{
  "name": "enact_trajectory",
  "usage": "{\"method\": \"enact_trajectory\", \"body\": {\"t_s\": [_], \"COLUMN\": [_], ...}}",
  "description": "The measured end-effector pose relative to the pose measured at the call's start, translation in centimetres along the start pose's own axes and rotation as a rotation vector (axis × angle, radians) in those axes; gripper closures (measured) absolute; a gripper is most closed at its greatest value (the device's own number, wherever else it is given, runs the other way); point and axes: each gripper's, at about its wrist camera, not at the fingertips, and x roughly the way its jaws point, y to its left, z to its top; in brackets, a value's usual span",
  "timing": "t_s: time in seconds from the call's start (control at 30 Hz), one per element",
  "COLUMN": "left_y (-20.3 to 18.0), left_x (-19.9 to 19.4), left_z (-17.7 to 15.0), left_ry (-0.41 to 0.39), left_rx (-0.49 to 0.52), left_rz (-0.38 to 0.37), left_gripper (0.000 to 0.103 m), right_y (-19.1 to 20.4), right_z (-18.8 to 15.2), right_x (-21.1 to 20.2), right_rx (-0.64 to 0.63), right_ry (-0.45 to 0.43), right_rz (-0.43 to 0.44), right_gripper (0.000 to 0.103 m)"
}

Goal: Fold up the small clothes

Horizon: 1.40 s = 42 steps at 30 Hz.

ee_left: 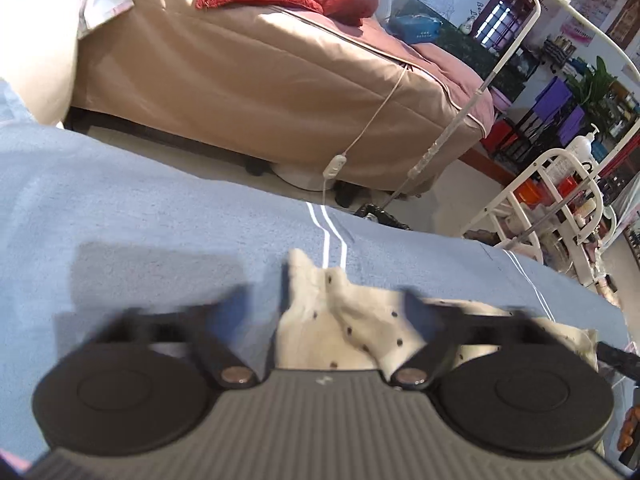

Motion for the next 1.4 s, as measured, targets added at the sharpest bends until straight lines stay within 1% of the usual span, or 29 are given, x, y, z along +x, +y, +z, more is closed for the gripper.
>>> {"method": "enact_trajectory", "body": {"t_s": [0.07,0.17,0.27,0.37,0.4,0.47,0.5,0.53,0.57,0.6,0.67,0.7,0.77,0.83,0.9,0.97,1.03,1.07,1.1,1.13,1.2,1.27,1.33,1.4], "left_y": [-0.3,-0.9,-2.1,-3.8,-4.5,-5.4,-5.6,-5.6,-5.5,-4.9,-3.9,-3.7,-3.4,-3.3,-3.2,-3.5,-4.0,-4.1,-4.1,-4.1,-4.3,-4.6,-4.9,-4.9], "left_x": [-2.2,-6.2,-10.7,-14.3,-14.9,-15.4,-15.3,-15.3,-15.3,-15.5,-15.2,-14.8,-14.2,-13.9,-13.4,-13.0,-12.6,-12.3,-12.0,-11.8,-11.5,-11.4,-11.4,-11.3], "left_z": [-0.8,-3.3,-8.2,-13.9,-15.6,-18.2,-19.0,-19.6,-20.1,-20.7,-20.9,-20.9,-20.9,-21.0,-20.9,-20.7,-20.5,-20.4,-20.3,-20.2,-20.1,-20.0,-20.0,-19.9], "left_ry": [-0.020,-0.052,-0.074,-0.125,-0.126,-0.124,-0.117,-0.108,-0.099,-0.089,-0.078,-0.069,-0.050,-0.045,-0.046,-0.049,-0.048,-0.041,-0.039,-0.039,-0.033,-0.027,-0.021,-0.016], "left_rx": [0.078,0.183,0.263,0.336,0.365,0.397,0.391,0.375,0.344,0.293,0.216,0.199,0.197,0.188,0.188,0.203,0.231,0.228,0.217,0.206,0.193,0.194,0.200,0.200], "left_rz": [0.003,-0.010,-0.005,0.006,0.019,0.059,0.078,0.093,0.097,0.081,0.051,0.049,0.055,0.042,0.049,0.073,0.076,0.072,0.069,0.069,0.078,0.083,0.091,0.091], "left_gripper": [0.000,0.000,0.000,0.000,0.001,0.006,0.011,0.019,0.024,0.028,0.028,0.029,0.034,0.036,0.037,0.045,0.057,0.061,0.068,0.070,0.072,0.075,0.076,0.076], "right_y": [0.6,1.8,3.8,6.4,7.7,9.5,10.2,10.8,11.4,11.8,12.3,12.6,12.5,12.2,12.0,11.9,11.8,11.8,11.7,11.8,11.9,12.3,13.0,13.7], "right_z": [-0.8,-3.0,-6.2,-10.0,-11.2,-13.4,-14.3,-15.0,-15.6,-16.2,-17.2,-17.5,-18.1,-18.2,-18.1,-17.8,-17.7,-17.4,-17.4,-17.4,-17.6,-17.9,-18.3,-18.6], "right_x": [-2.5,-6.6,-10.7,-13.9,-14.5,-15.1,-15.4,-15.4,-15.4,-15.4,-15.3,-15.2,-15.0,-14.7,-14.1,-13.5,-13.3,-13.2,-12.7,-12.2,-11.7,-11.5,-11.6,-11.9], "right_rx": [-0.057,-0.150,-0.241,-0.341,-0.410,-0.502,-0.536,-0.571,-0.600,-0.622,-0.669,-0.688,-0.704,-0.683,-0.662,-0.646,-0.624,-0.615,-0.616,-0.623,-0.630,-0.642,-0.668,-0.685], "right_ry": [-0.035,-0.039,-0.027,-0.030,-0.031,-0.038,-0.040,-0.045,-0.044,-0.040,-0.047,-0.049,-0.044,-0.039,-0.052,-0.075,-0.097,-0.102,-0.093,-0.073,-0.065,-0.074,-0.094,-0.117], "right_rz": [0.023,0.096,0.146,0.157,0.142,0.099,0.081,0.058,0.037,0.022,-0.007,-0.025,-0.057,-0.084,-0.130,-0.193,-0.230,-0.238,-0.246,-0.248,-0.243,-0.258,-0.293,-0.299], "right_gripper": [0.000,0.000,0.000,0.000,0.000,0.004,0.009,0.013,0.022,0.024,0.024,0.024,0.024,0.029,0.030,0.030,0.030,0.030,0.030,0.031,0.043,0.043,0.043,0.043]}}
